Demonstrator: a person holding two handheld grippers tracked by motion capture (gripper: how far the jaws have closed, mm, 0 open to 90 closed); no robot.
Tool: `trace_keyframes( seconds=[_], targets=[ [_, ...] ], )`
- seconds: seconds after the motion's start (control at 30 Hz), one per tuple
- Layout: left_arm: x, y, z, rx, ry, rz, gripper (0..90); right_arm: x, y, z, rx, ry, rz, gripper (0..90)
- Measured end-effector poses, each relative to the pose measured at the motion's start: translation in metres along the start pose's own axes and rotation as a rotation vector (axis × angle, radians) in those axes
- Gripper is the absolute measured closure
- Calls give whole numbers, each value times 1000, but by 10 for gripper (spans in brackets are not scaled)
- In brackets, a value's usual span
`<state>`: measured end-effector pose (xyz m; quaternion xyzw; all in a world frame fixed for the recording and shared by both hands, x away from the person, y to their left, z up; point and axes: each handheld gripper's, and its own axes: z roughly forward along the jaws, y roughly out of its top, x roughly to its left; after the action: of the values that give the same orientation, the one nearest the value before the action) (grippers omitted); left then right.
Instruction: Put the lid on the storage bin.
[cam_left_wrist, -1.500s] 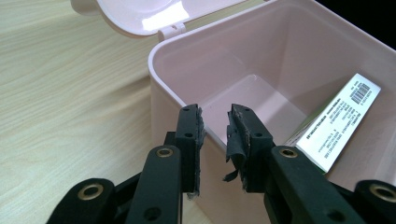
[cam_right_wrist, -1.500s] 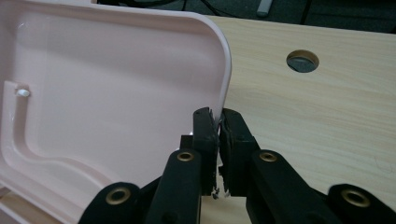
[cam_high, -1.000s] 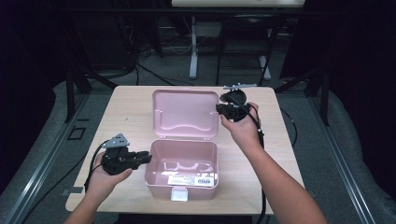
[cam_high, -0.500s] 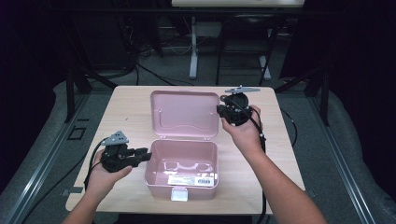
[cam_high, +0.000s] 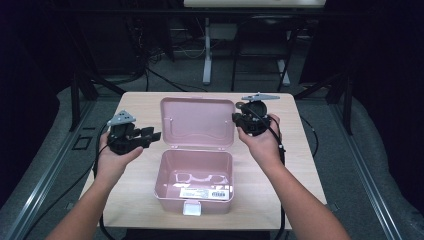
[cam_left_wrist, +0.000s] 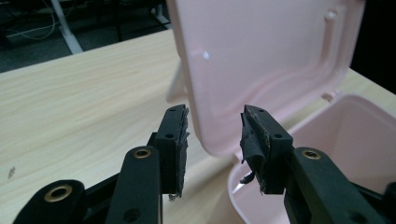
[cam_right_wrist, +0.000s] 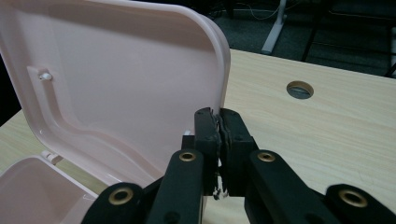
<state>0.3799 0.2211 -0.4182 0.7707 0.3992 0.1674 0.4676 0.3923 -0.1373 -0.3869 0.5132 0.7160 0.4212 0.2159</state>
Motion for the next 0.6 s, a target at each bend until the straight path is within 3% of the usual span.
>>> trace_keyframes(
  seconds=[0.37, 0.47, 0.6],
  targets=[
    [4, 27, 23, -21, 13, -24, 605, -1, -1, 1, -7, 17, 4, 867],
    [2, 33, 30, -22, 30, -6, 612, -1, -1, 1, -11, 28, 11, 868],
    [6, 36, 33, -25, 44, -13, 711, -3, -3, -1, -22, 40, 19, 867]
  ],
)
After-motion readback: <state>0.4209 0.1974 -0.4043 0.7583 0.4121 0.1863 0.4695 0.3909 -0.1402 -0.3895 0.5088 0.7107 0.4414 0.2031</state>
